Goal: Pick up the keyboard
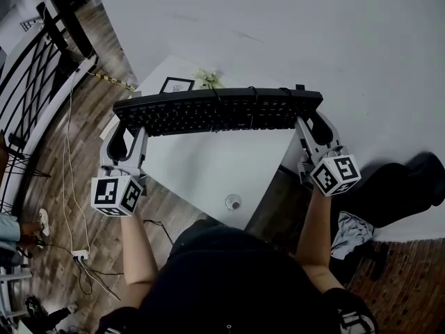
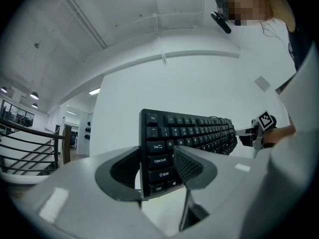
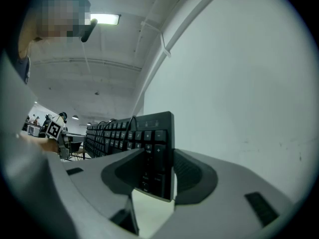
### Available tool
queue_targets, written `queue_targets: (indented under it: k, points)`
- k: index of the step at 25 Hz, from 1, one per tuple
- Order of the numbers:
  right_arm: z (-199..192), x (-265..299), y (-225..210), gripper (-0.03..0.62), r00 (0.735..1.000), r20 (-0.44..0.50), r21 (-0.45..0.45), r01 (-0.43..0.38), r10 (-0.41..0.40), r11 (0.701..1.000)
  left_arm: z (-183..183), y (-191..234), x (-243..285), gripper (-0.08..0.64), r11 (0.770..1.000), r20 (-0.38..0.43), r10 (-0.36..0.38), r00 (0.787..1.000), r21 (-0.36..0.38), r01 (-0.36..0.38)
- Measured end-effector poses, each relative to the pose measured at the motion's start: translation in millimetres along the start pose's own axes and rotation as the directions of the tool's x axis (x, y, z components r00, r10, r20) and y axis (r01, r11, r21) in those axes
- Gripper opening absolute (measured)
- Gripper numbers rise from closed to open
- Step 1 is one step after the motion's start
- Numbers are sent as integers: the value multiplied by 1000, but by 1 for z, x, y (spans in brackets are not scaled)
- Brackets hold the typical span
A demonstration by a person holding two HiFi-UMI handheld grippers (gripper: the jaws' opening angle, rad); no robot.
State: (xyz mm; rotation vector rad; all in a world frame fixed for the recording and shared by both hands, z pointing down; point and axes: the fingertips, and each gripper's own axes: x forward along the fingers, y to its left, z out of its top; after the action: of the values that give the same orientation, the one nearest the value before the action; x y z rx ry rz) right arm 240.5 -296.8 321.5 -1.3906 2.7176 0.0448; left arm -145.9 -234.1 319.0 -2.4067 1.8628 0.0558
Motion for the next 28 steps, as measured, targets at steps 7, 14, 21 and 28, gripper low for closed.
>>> queue_targets:
  k: [7, 14, 21, 28]
  points:
    - [-4, 0, -2, 184, 1000, -30, 6, -6, 6, 1000, -6, -2, -1, 215, 1000, -17, 6, 1000, -18, -6]
    - [-4, 1, -3, 186, 999, -35, 8, -7, 8, 1000, -3, -2, -1, 215, 1000, -4, 7, 1000, -16, -7]
    - [-1, -2, 2, 185, 999, -34, 3, 4, -4, 1000, -2, -1, -2, 215, 1000, 4, -3, 1000, -21, 3]
    - [-3, -2, 0, 186, 999, -33, 0, 15, -15, 1000, -3, 0, 3, 215, 1000, 9, -15, 1000, -14, 15]
